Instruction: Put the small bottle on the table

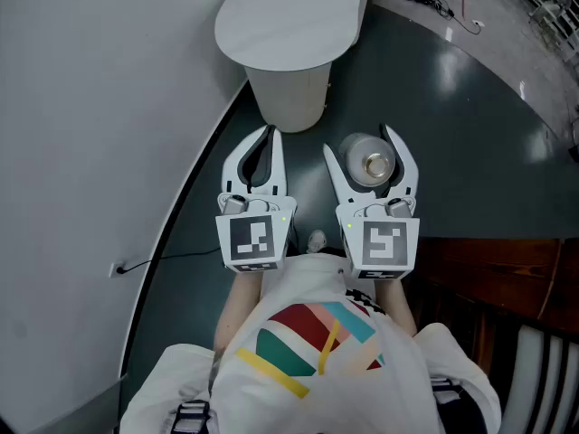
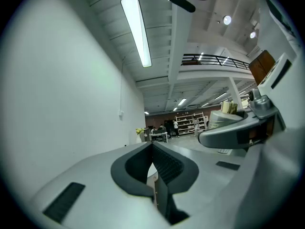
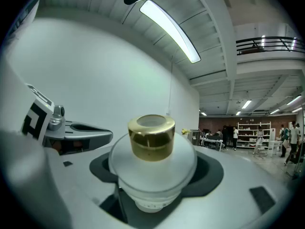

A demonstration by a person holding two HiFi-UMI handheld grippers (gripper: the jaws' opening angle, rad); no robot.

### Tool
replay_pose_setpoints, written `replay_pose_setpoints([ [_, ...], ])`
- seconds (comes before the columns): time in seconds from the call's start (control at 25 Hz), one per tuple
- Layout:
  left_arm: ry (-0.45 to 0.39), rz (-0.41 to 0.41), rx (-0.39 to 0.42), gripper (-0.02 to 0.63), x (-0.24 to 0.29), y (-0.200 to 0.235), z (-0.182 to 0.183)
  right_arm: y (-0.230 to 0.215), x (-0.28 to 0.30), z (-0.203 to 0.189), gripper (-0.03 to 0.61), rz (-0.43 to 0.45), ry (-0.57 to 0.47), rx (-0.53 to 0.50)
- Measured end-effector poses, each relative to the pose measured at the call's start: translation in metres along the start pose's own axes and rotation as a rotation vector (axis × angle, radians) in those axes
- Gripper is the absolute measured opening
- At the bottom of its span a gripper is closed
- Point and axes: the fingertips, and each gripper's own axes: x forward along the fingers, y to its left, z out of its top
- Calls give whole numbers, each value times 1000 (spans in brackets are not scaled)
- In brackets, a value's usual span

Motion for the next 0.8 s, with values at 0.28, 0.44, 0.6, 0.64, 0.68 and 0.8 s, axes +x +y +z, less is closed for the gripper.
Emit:
replay_pose_setpoints([
  [0.28,0,5,13,17,8,-3,-1,-9,8,-2,350,-1,-5,-3],
  [0.44,7,15,12,17,13,0,-4,-10,14,-4,350,9,-6,-1],
  [0.6,13,20,4,17,17,5,-6,-9,18,0,350,32,-30,4],
  [0.64,13,21,2,17,19,6,-6,-9,19,2,350,39,-40,6],
  [0.68,12,22,0,16,20,8,-5,-8,19,4,350,44,-50,3],
  [0.8,10,23,-1,16,24,9,-5,-10,21,6,350,47,-56,-11],
])
